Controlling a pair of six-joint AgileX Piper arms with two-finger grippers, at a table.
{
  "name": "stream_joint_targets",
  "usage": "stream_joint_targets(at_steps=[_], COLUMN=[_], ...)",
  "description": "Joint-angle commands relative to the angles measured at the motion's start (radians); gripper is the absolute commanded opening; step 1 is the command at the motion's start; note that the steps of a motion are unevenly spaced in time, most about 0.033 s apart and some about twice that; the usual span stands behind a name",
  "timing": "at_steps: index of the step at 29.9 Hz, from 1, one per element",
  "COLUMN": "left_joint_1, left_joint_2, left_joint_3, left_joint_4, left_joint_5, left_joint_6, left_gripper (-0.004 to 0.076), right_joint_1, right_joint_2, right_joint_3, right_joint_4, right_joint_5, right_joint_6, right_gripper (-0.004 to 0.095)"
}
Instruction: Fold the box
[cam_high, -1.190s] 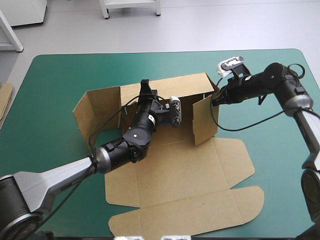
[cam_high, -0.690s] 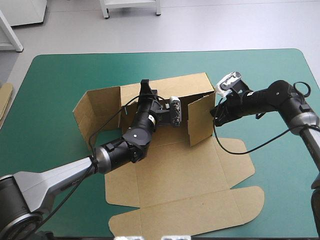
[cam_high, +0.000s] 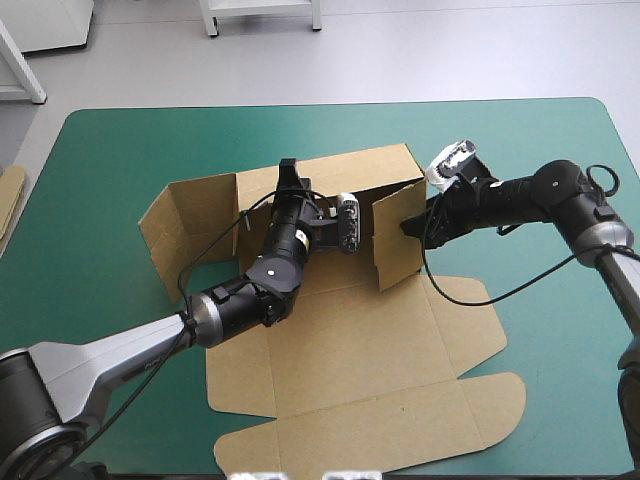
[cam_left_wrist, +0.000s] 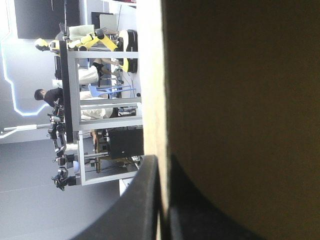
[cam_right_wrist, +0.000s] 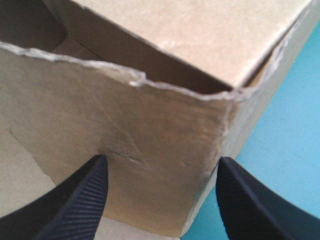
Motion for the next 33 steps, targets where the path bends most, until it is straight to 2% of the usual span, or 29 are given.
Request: stream_joint_targets(at_steps=[1, 8, 13, 18, 27, 33], left_joint_1=[-0.004, -0.004, -0.004, -0.004, -0.004, -0.004], left_joint_2=[-0.040, -0.040, -0.040, -0.040, -0.040, -0.040], left_joint_3=[-0.023, -0.023, -0.023, -0.023, -0.023, -0.023], left_joint_4=[0.033, 0.033, 0.036, 0.049, 0.130, 0.133], left_joint_5=[0.021, 0.019, 0.002, -0.004, 0.036, 0.036], left_joint_6=[-0.018, -0.018, -0.018, -0.020, -0.070, -0.070], left_gripper=[-0.0008, -0.0008, -0.0008, -0.0008, -0.0008, -0.0008], right_joint_1=[0.002, 0.002, 0.010, 0.053, 0.071, 0.071], right_joint_2=[-0.030, -0.025, -0.006, -0.002, -0.002, -0.002], right_joint_3=[-0.029, -0.029, -0.030, -0.030, -0.030, -0.030], right_joint_4=[0.106, 0.122, 0.132, 0.125, 0.059, 0.111], right_joint_5=[-0.027, -0.112, -0.115, -0.135, -0.159, -0.220], right_joint_6=[-0.015, -0.022, -0.022, -0.024, -0.007, -0.031], right_gripper=[0.0606, 0.0604, 0.0602, 0.0533, 0.0510, 0.0510])
